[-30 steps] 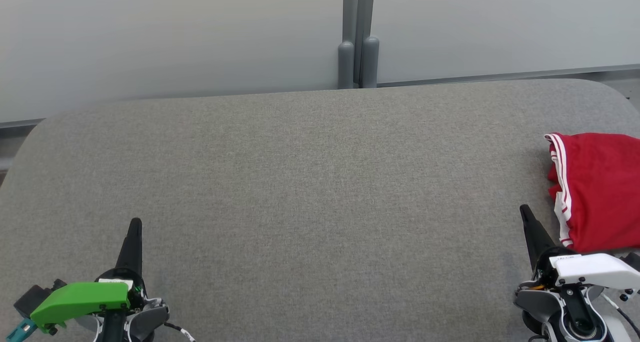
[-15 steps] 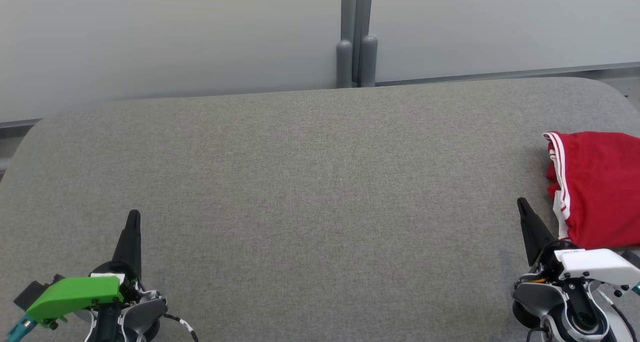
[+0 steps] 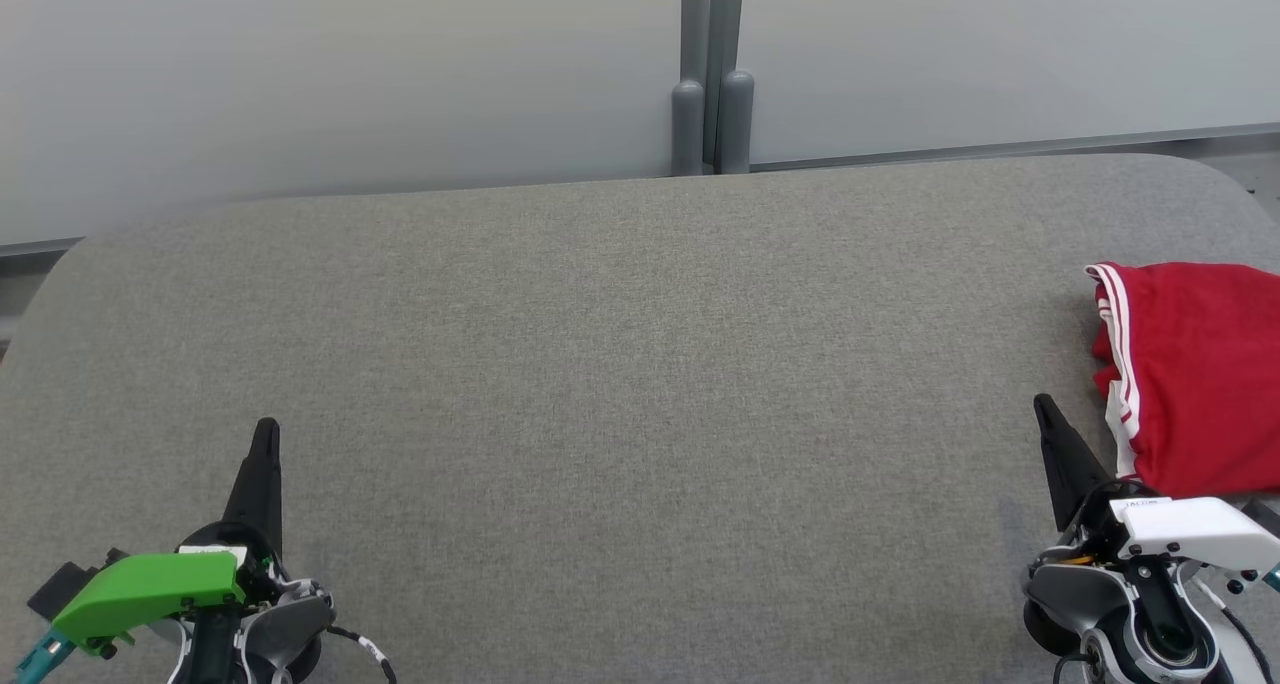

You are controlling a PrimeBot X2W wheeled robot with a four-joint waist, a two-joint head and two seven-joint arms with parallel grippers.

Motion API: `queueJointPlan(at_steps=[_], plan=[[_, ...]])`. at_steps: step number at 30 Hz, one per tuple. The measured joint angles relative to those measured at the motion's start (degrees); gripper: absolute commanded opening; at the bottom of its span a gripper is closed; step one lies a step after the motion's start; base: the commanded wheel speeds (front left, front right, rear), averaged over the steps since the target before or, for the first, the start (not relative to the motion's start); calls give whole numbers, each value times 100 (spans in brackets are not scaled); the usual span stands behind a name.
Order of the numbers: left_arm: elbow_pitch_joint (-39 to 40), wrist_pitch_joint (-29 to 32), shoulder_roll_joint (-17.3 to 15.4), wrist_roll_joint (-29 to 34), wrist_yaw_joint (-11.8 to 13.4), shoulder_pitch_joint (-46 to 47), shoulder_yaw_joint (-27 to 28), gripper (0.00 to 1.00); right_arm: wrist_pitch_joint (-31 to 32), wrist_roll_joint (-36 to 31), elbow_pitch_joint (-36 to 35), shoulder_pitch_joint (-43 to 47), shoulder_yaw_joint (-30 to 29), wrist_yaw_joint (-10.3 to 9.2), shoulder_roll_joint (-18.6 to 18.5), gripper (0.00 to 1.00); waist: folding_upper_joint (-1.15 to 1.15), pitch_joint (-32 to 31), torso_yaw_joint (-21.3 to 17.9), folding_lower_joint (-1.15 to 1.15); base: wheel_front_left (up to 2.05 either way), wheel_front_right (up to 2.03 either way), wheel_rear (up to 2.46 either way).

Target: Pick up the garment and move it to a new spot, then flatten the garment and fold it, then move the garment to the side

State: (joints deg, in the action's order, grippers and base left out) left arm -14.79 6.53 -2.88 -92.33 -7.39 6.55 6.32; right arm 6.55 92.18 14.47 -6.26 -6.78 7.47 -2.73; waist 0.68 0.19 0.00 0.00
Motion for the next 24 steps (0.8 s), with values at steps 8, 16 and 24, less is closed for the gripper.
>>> queueJointPlan(at_steps=[8, 16, 24], plan=[[0, 0, 0, 0, 0, 0, 1, 0, 0, 0, 0, -1, 0, 0, 0, 0, 0, 0, 0, 0, 0, 0, 0], [0, 0, 1, 0, 0, 0, 1, 0, 0, 0, 0, -1, 0, 0, 0, 0, 0, 0, 0, 0, 0, 0, 0], [0, 0, 1, 0, 0, 0, 1, 0, 0, 0, 0, -2, 0, 0, 0, 0, 0, 0, 0, 0, 0, 0, 0]])
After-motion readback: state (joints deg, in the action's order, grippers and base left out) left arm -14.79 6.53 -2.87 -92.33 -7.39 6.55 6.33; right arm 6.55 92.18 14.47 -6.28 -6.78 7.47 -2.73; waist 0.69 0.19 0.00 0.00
